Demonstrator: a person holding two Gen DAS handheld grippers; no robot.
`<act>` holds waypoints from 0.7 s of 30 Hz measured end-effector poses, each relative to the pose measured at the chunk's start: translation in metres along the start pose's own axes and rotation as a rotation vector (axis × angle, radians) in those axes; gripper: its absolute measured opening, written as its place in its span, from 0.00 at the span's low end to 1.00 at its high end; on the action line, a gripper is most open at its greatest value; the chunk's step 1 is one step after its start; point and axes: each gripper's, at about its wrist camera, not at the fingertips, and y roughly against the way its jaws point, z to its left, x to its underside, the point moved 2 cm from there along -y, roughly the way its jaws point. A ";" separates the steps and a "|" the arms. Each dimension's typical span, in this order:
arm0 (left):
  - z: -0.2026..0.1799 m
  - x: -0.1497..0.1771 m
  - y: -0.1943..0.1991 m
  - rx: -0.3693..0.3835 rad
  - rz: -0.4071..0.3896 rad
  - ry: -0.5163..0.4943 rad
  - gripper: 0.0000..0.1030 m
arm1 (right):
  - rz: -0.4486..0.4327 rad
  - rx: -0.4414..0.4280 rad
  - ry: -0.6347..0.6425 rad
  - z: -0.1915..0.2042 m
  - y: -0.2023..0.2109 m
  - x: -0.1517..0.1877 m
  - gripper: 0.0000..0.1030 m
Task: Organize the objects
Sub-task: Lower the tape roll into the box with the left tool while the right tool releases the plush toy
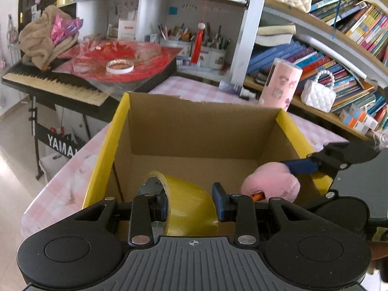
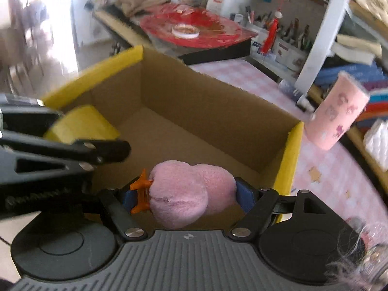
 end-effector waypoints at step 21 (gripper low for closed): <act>0.002 0.001 0.030 0.012 -0.077 0.051 0.50 | -0.115 0.048 -0.021 0.005 0.026 0.006 0.87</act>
